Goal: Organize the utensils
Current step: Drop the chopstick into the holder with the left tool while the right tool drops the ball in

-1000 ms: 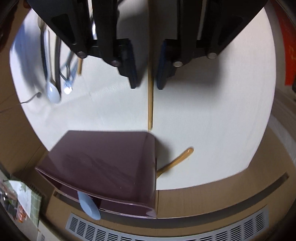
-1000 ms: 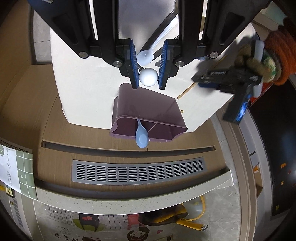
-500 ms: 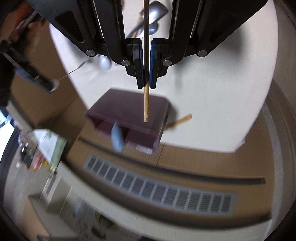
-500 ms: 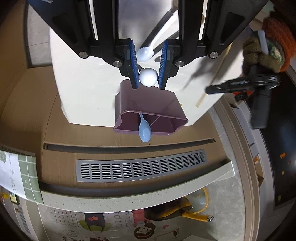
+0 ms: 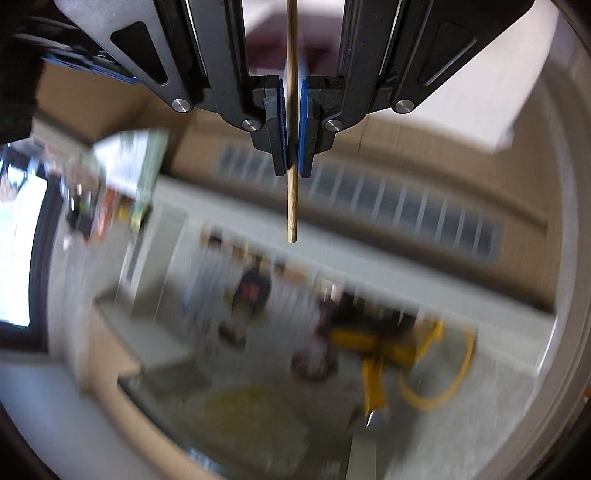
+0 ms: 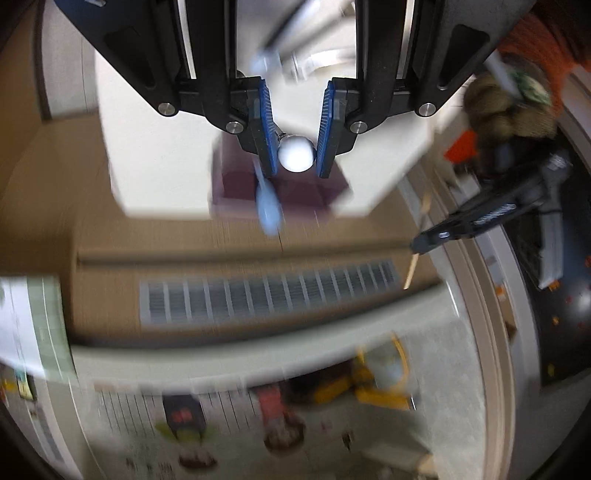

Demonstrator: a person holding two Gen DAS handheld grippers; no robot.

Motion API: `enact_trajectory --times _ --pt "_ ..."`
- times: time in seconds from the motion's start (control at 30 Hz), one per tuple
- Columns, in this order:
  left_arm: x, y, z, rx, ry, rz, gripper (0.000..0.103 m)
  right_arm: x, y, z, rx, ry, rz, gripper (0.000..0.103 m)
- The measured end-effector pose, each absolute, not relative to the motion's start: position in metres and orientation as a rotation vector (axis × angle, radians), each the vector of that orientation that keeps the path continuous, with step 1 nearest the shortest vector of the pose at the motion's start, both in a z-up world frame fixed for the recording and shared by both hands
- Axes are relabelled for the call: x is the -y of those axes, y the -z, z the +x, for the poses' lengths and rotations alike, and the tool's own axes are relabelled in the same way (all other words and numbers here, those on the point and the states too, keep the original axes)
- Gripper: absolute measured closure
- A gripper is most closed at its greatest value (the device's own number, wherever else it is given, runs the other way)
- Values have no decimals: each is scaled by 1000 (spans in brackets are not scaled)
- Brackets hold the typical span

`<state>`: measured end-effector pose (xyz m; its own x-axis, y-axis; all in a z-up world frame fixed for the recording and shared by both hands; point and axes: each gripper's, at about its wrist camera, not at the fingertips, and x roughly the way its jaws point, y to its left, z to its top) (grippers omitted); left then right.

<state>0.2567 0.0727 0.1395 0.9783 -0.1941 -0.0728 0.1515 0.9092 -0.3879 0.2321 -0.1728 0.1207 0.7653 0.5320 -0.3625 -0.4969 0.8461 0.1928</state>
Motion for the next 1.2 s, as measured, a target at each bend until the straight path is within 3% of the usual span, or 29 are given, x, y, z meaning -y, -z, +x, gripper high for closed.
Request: enact_trajectory --times 0.23,0.7,0.83,0.9,0.93,1.07,1.2 --pt "-81 -128 319 -23 109 -453 97 166 -170 284 -351 -618 130 84" --pt "-61 -60 373 -72 25 -379 97 144 -90 346 -511 -600 119 84" --pt "-60 -43 366 -190 149 -406 90 141 -77 351 -580 -603 100 82" --pt "-61 -40 354 -223 170 -391 75 147 -74 345 -567 -629 101 81" --pt "-62 -41 345 -231 166 -378 73 150 -74 340 -557 -621 100 81" --pt "-71 -50 310 -274 132 -344 72 158 -86 314 -480 -518 33 80" --pt "-80 -52 267 -354 126 -322 72 161 -92 286 -439 -403 -63 71"
